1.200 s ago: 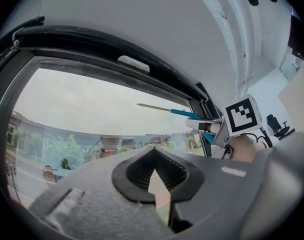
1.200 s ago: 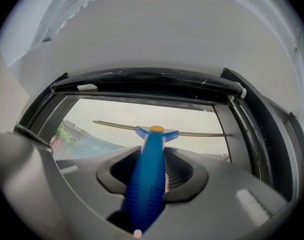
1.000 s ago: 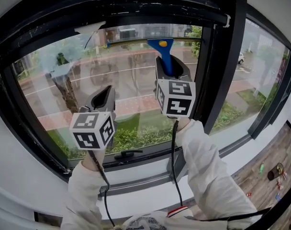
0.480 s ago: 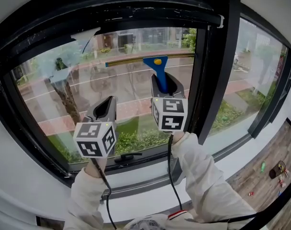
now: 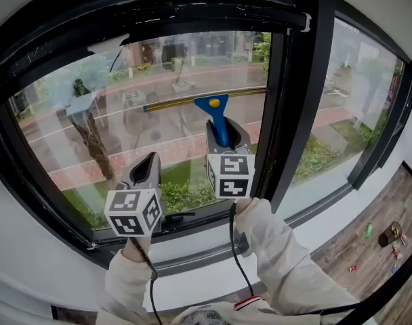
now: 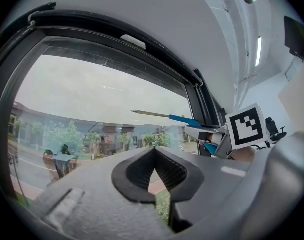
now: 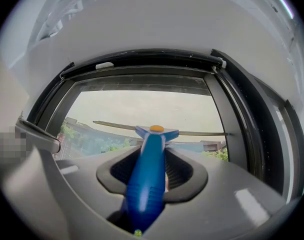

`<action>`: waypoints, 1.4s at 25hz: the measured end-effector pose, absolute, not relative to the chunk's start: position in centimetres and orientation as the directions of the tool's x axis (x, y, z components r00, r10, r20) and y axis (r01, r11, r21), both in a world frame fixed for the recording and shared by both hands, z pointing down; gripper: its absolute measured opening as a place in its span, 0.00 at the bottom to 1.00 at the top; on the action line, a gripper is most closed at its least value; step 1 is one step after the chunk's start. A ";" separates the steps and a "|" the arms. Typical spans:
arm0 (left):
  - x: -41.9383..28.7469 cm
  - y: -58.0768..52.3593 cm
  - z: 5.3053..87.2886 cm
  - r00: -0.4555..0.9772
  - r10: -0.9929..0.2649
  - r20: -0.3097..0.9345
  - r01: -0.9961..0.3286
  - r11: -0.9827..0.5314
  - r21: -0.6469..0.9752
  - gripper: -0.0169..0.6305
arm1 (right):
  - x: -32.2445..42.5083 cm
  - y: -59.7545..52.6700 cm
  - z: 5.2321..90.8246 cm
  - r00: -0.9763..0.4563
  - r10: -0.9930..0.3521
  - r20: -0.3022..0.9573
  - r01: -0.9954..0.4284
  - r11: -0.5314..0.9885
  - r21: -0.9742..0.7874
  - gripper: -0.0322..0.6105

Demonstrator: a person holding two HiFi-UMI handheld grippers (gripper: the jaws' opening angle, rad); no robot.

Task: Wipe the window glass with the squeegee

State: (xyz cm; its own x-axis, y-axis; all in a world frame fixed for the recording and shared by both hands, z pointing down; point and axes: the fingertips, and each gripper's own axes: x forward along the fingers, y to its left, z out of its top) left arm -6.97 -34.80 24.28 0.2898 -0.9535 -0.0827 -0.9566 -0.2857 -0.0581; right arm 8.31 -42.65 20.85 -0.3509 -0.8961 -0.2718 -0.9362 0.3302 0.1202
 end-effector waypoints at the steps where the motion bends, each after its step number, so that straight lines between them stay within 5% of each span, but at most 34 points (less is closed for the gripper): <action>1: -7.1 -34.7 24.6 0.282 -0.956 -0.080 -0.959 -0.277 -0.062 0.03 | 8.3 -42.6 21.3 -0.351 -0.897 -0.267 -0.936 0.332 0.118 0.28; 35: -5.2 -33.7 37.0 0.276 -0.957 0.095 -0.961 -0.274 0.024 0.03 | 8.4 -41.6 32.4 -0.373 -0.915 -0.153 -0.926 0.358 0.117 0.28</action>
State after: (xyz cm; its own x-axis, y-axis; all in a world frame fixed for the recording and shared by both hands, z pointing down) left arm -5.20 -33.72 36.97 0.2756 -0.9566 0.0949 -0.9613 -0.2745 0.0245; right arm 8.37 -41.58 32.40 -0.3727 -0.9153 -0.1527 -0.9265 0.3577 0.1171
